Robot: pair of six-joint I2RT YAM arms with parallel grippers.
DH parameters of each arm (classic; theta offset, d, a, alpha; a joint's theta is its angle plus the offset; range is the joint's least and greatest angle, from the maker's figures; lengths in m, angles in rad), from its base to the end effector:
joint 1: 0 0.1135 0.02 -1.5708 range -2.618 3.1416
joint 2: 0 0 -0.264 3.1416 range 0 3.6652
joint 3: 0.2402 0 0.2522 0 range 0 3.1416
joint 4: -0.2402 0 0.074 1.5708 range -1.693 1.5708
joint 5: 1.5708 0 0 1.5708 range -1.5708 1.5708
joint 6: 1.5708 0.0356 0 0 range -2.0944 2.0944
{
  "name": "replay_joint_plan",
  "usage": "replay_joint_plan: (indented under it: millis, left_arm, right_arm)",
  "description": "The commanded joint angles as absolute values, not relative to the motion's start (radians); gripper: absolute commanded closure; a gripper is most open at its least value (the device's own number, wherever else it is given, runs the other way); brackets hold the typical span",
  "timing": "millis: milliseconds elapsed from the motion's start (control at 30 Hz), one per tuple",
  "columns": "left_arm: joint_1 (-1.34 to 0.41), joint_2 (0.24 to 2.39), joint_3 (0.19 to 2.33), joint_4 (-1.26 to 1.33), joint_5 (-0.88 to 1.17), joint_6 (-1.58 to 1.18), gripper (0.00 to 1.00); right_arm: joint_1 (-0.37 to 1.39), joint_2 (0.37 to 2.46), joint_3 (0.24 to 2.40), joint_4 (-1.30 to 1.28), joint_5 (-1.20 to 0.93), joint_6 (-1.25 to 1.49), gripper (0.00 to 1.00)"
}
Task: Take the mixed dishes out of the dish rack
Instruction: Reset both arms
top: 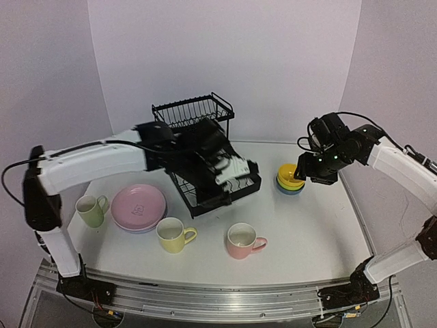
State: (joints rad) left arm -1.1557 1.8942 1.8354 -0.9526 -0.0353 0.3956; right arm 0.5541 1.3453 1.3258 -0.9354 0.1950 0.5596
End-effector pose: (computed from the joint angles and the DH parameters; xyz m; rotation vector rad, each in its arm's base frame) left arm 0.1665 -0.3748 0.3164 1.8108 1.8652 -0.2344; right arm 0.2332 0.1362 0.3371 0.0850 2.5110 0.2136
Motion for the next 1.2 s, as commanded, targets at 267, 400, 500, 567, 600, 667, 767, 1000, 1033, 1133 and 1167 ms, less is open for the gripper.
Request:
replay_joint_plan:
  millis: [267,400,500,567,600,667,767,1000,1033,1133,1167]
  left_arm:
    - [-0.653,1.316,1.453,-0.628,-0.019,0.066,0.38]
    - [-0.501,1.167,1.319,-0.606,-0.01,0.051,0.34]
    - [-0.377,1.037,1.175,-0.574,0.026,0.041,0.29]
    - [-0.323,0.928,1.054,-0.519,0.042,0.053,0.26]
    - [-0.305,0.872,1.007,-0.481,0.036,0.055,0.24]
    - [-0.283,0.771,0.872,-0.387,0.011,0.054,0.22]
    - [-0.263,0.664,0.714,-0.251,-0.096,0.067,0.11]
    - [-0.236,0.552,0.487,-0.049,-0.221,0.13,0.0]
    - [-0.23,0.535,0.463,-0.03,-0.217,0.129,0.0]
    - [-0.224,0.496,0.407,-0.006,-0.188,0.108,0.0]
    - [-0.224,0.487,0.387,0.012,-0.188,0.092,0.0]
  right_arm:
    - [0.409,1.334,1.22,-0.746,0.228,0.332,0.34]
    - [0.322,1.235,1.098,-0.679,0.212,0.315,0.33]
    - [0.289,1.095,0.936,-0.554,0.222,0.265,0.32]
    - [0.284,0.99,0.801,-0.442,0.241,0.219,0.31]
    - [0.284,0.944,0.743,-0.396,0.246,0.199,0.3]
    - [0.284,0.873,0.634,-0.319,0.25,0.155,0.3]
    - [0.284,0.786,0.508,-0.233,0.256,0.109,0.29]
    - [0.284,0.64,0.297,-0.06,0.269,0.072,0.27]
    - [0.284,0.619,0.275,-0.038,0.281,0.071,0.26]
    - [0.284,0.566,0.228,-0.015,0.304,0.07,0.25]
    - [0.284,0.553,0.217,-0.013,0.308,0.073,0.25]
